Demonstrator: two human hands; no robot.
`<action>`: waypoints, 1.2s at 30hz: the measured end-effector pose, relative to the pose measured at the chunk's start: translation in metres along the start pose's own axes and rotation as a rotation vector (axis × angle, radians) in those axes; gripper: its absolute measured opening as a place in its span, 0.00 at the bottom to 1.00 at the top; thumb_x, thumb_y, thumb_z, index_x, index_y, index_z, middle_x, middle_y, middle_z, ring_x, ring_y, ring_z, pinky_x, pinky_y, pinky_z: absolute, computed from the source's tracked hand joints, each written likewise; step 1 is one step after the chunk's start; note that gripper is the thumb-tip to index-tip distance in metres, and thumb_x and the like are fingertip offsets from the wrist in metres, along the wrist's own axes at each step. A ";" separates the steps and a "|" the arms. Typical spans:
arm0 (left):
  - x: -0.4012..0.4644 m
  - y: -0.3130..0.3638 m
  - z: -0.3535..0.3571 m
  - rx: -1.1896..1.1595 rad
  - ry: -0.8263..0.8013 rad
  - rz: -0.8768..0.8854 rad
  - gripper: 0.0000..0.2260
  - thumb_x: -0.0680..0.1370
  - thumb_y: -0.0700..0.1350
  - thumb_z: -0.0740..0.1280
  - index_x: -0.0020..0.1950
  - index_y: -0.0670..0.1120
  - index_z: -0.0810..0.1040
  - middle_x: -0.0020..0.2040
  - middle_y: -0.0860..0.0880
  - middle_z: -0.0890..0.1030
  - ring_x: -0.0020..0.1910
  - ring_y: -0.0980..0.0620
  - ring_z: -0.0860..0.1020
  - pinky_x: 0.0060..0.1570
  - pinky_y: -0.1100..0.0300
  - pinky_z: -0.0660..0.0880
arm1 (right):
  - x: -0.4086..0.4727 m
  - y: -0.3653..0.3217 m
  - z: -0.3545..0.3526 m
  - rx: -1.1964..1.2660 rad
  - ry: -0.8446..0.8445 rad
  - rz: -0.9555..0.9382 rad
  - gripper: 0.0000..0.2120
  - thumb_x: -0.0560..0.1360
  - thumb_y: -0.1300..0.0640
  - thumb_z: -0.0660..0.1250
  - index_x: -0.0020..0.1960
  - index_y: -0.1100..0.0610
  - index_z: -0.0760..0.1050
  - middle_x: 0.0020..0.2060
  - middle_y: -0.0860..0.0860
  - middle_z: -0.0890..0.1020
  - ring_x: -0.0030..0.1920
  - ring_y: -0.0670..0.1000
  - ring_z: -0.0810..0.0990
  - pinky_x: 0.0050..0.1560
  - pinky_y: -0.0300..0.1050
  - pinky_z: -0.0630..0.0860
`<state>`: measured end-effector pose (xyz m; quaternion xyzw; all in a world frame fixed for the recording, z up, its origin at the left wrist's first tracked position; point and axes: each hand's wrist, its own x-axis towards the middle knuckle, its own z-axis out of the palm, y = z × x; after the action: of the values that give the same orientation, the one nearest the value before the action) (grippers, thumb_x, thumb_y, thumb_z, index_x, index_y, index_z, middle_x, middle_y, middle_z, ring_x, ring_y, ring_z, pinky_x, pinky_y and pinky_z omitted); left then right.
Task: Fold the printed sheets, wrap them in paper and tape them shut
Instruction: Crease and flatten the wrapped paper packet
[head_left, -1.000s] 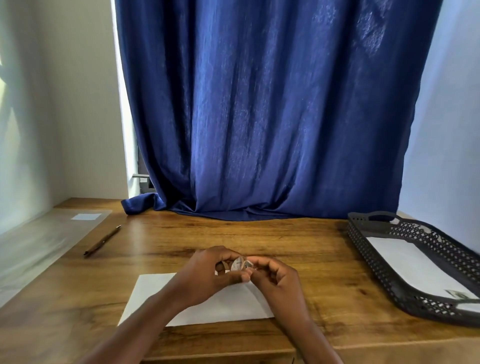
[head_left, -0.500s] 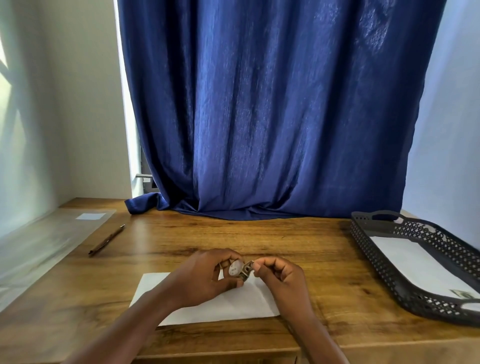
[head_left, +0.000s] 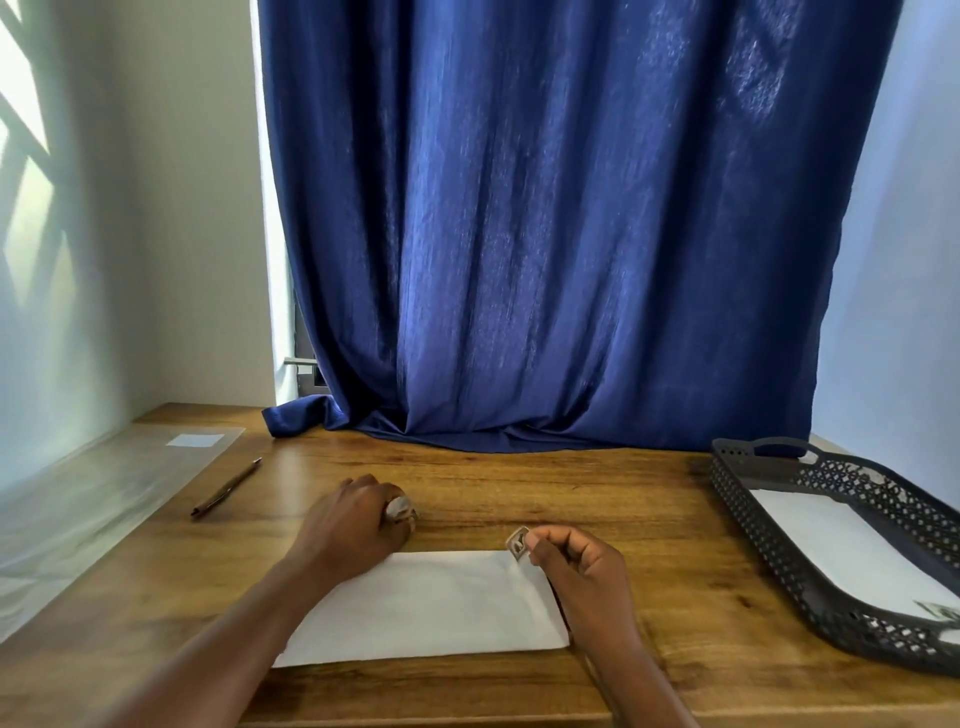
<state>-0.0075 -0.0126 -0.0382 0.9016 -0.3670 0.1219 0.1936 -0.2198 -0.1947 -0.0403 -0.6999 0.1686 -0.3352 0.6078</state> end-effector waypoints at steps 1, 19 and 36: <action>0.001 -0.003 0.002 0.032 -0.019 -0.011 0.16 0.78 0.62 0.65 0.62 0.58 0.80 0.56 0.54 0.79 0.57 0.50 0.77 0.50 0.54 0.76 | 0.000 -0.001 0.000 0.010 0.000 0.009 0.08 0.78 0.63 0.71 0.41 0.57 0.84 0.40 0.48 0.88 0.39 0.44 0.85 0.37 0.33 0.76; -0.073 0.076 0.023 -0.117 -0.085 0.245 0.24 0.82 0.63 0.56 0.77 0.59 0.67 0.75 0.61 0.67 0.75 0.59 0.62 0.77 0.59 0.57 | 0.019 -0.001 -0.014 -0.122 -0.136 0.120 0.05 0.78 0.58 0.72 0.46 0.57 0.86 0.42 0.50 0.88 0.45 0.49 0.85 0.48 0.41 0.80; -0.071 0.079 0.021 0.016 -0.191 0.333 0.24 0.83 0.60 0.49 0.80 0.67 0.51 0.77 0.54 0.62 0.75 0.51 0.59 0.76 0.48 0.56 | 0.071 -0.012 -0.010 -0.850 -0.553 0.009 0.04 0.76 0.52 0.73 0.46 0.47 0.87 0.41 0.41 0.87 0.46 0.44 0.84 0.51 0.48 0.82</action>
<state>-0.1113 -0.0303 -0.0622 0.8375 -0.5268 0.0691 0.1279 -0.1778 -0.2451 -0.0098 -0.9473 0.1259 -0.0364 0.2924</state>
